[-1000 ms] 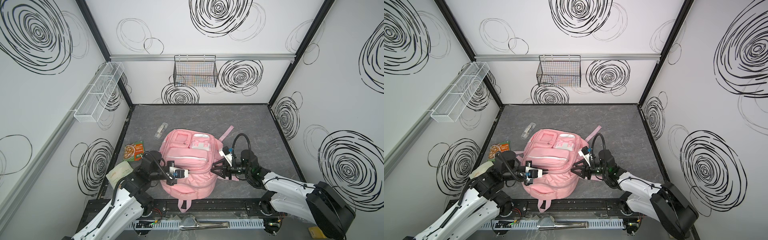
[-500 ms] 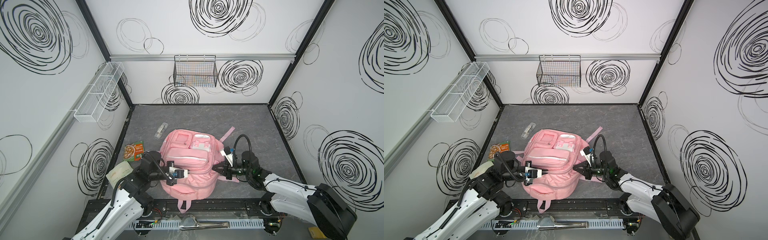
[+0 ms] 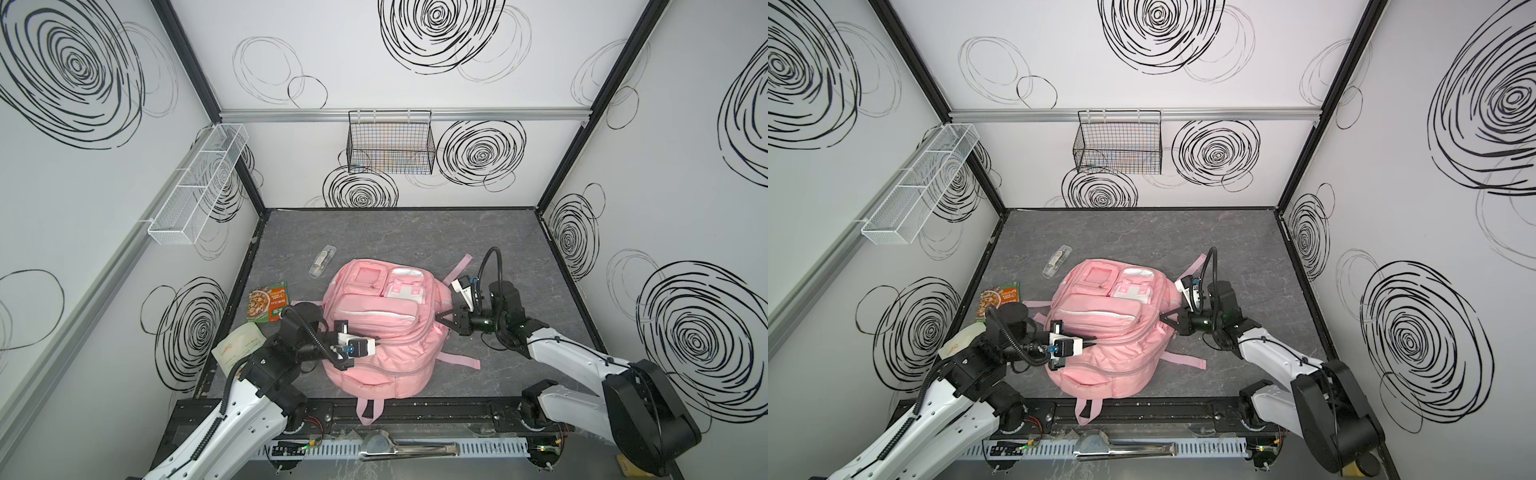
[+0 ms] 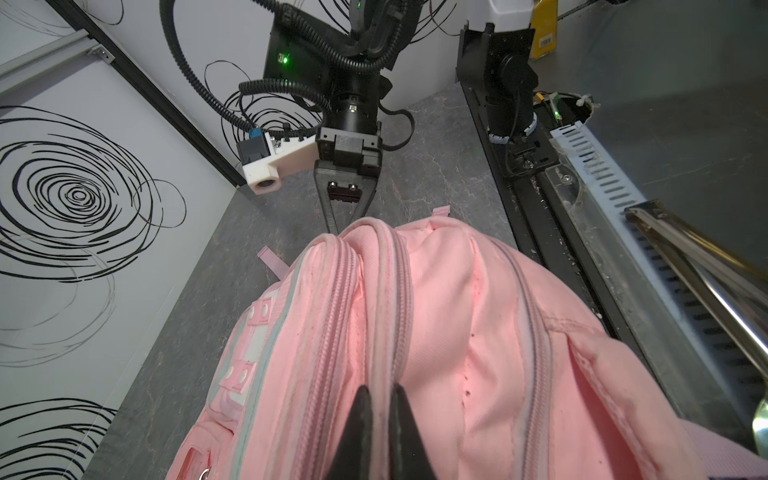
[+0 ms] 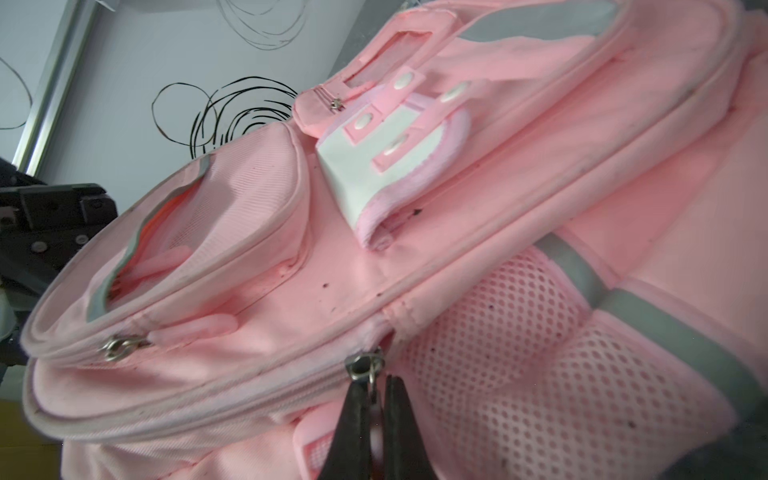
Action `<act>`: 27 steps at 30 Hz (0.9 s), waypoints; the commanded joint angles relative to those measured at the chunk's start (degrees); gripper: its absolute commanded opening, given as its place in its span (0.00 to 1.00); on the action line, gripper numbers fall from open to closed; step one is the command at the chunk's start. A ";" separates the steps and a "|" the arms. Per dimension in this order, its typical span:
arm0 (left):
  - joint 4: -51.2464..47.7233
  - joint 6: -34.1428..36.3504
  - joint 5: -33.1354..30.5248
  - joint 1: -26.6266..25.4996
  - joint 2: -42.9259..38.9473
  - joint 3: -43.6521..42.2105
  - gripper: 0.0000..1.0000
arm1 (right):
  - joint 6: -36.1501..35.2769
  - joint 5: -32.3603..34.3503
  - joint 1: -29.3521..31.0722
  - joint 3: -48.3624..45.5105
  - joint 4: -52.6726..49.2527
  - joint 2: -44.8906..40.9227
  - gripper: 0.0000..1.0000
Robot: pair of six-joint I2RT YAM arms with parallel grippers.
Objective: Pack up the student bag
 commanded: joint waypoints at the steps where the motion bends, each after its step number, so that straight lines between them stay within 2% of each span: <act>1: 7.38 -0.25 6.92 0.30 -3.42 3.00 0.00 | -1.16 11.76 -3.40 2.50 -9.94 5.35 0.00; 4: 7.43 -0.32 7.15 0.25 -3.62 2.82 0.00 | -1.21 11.90 -3.34 3.72 -10.45 8.07 0.00; 8: 8.54 -0.78 7.35 0.28 -3.76 2.12 0.00 | -1.20 14.33 -3.55 4.81 -10.69 8.38 0.00; 12: 10.59 -1.86 6.83 0.22 -3.16 1.53 0.00 | -1.55 13.17 -3.76 7.52 -10.76 7.38 0.00; 13: 12.03 -3.16 6.31 0.05 -2.84 1.18 0.00 | -1.54 13.19 -3.76 8.02 -10.72 6.78 0.02; 14: 14.80 -5.65 5.25 -0.19 -2.55 0.37 0.00 | -1.60 13.32 -3.75 8.51 -10.52 5.93 0.14; 15: 17.61 -8.25 4.31 -0.63 -2.14 -0.51 0.03 | -1.64 13.71 -3.89 8.73 -10.13 4.97 0.29; 17: 19.14 -10.55 4.07 -1.41 -0.95 -1.15 0.53 | -0.80 15.01 -4.06 8.45 -9.56 3.26 0.50; 18: 18.70 -10.67 4.25 -1.97 -0.18 -0.95 0.64 | -0.46 14.78 -4.27 8.10 -8.91 2.36 0.55; 21: 18.65 -12.36 3.32 -3.60 1.37 -0.43 0.68 | 0.37 13.21 -4.36 6.70 -6.84 0.28 0.58; 23: 20.51 -15.71 0.15 -4.44 1.61 -0.52 0.69 | 0.73 11.45 -4.36 5.95 -5.57 -0.59 0.58; 24: 21.85 -18.45 -2.48 -4.83 1.54 -0.70 0.70 | 1.02 9.81 -4.30 5.64 -4.87 -0.81 0.58; 27: 23.33 -31.43 -16.29 -6.07 1.01 -0.40 0.68 | 1.39 4.15 -2.68 4.53 -1.84 -2.14 0.55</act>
